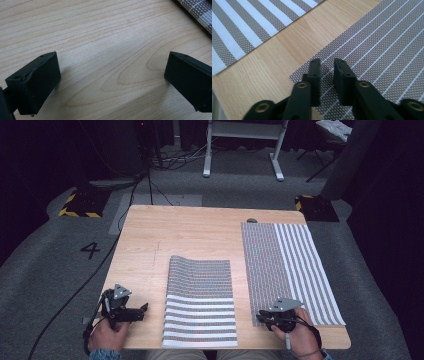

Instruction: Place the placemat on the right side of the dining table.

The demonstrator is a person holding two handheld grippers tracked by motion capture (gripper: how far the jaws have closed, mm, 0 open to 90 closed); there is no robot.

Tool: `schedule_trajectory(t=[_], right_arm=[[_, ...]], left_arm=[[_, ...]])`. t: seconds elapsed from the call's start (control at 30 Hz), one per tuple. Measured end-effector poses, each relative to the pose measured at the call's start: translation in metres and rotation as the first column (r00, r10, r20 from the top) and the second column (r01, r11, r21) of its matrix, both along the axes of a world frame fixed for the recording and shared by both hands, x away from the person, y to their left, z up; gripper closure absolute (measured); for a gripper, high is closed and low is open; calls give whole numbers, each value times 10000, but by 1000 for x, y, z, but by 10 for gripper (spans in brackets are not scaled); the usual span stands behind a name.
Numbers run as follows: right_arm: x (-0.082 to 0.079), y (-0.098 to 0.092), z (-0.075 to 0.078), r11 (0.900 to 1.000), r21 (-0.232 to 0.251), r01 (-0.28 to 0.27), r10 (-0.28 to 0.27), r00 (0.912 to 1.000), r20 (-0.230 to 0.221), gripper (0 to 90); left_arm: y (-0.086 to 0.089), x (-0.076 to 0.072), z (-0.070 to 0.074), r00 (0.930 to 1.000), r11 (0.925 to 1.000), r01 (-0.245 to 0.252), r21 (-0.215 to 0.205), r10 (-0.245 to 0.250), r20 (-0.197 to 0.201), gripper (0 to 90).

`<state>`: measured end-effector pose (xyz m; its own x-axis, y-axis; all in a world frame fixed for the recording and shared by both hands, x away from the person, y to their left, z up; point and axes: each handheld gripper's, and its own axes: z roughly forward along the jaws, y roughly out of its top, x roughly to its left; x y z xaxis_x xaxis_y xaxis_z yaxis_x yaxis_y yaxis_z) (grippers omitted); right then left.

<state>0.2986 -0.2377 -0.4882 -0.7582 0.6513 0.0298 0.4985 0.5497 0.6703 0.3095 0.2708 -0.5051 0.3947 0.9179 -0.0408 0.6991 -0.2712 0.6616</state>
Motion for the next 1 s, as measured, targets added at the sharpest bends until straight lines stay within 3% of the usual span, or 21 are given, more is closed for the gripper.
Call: schedule_trajectory(t=[0.07,0.13,0.27,0.53,0.63,0.8,1.0], right_arm=[[-3,3,0,9999,113,17,-16,10000,-82,595],[-5,5,1,9999,136,-98,98,9999,-29,571],[-10,11,12,9958,849,-353,367,9992,-149,501],[-9,31,46,9764,1861,-1097,1005,9932,585,366],[-6,39,55,9706,2006,-1328,1206,9901,721,350],[4,55,67,9690,1788,-1704,1571,9838,861,348],[9,81,70,9614,1688,-2172,2053,9750,852,332]], left_arm=[[0,0,0,10000,10000,5,4,-5,-5,5],[0,0,0,10000,10000,0,5,0,1,4],[0,0,0,10000,10000,-28,35,28,2,4],[0,0,0,10000,10000,-18,64,18,3,4],[0,-1,0,10000,10000,13,59,-13,-27,4],[1,0,1,10000,10000,48,63,-48,-85,4],[1,0,1,10000,10000,38,61,-37,-66,4]])
